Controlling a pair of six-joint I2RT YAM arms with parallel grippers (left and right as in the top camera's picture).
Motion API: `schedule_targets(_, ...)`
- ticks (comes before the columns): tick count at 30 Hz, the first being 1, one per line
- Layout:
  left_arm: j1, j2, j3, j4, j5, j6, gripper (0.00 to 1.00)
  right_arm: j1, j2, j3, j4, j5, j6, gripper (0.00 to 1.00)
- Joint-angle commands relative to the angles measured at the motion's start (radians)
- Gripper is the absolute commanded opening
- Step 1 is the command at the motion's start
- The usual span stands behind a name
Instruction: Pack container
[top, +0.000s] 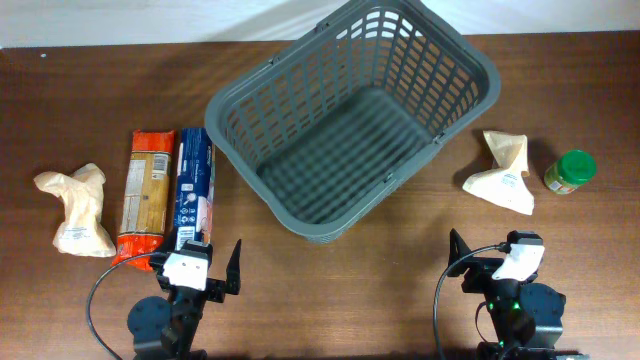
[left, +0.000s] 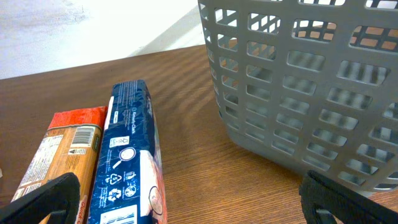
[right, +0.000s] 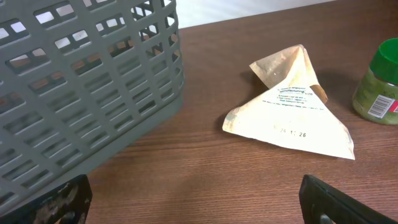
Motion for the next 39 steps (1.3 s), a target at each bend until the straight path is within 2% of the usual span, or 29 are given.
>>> schedule_targets(1, 0.000, -0.008, -0.008, -0.001, 0.014, -0.002, 0.99, 0.006, -0.008, -0.006, -0.003, 0.009, -0.003, 0.99)
schedule_targets(20, 0.000, -0.008, -0.008, -0.001, 0.022, -0.003, 0.99, 0.006, -0.008, -0.006, 0.008, 0.009, -0.003, 0.99)
schedule_targets(23, 0.000, -0.008, -0.008, -0.001, 0.127, -0.041, 0.99, 0.006, -0.008, -0.006, 0.015, 0.008, -0.002, 0.99)
schedule_targets(24, 0.000, -0.008, -0.004, -0.001, 0.212, -0.113, 0.99, 0.006, -0.008, -0.006, 0.008, 0.005, -0.002, 0.99)
schedule_targets(27, 0.000, -0.008, 0.033, 0.007, 0.343, -0.243, 0.99, 0.006, -0.006, -0.006, 0.004, -0.018, 0.006, 0.99)
schedule_targets(30, 0.000, 0.021, 0.205, 0.017, 0.376, -0.298, 0.99, 0.006, -0.005, 0.029, -0.001, -0.203, 0.027, 0.99)
schedule_targets(34, 0.000, 0.211, 0.479, -0.083, 0.337, -0.285, 0.99, 0.006, 0.022, 0.172, -0.016, -0.378, -0.031, 0.99)
schedule_targets(36, 0.000, 0.419, 0.690, -0.241, 0.379, -0.269, 0.99, 0.006, 0.100, 0.377, -0.136, -0.366, -0.214, 0.99)
schedule_targets(37, 0.000, 0.492, 0.773, -0.299, 0.409, -0.250, 0.99, 0.006, 0.142, 0.460, -0.197, -0.327, -0.243, 0.99)
schedule_targets(39, 0.000, 0.731, 1.086, -0.540, 0.437, -0.147, 0.99, 0.006, 0.319, 0.739, -0.458, -0.157, -0.249, 0.99)
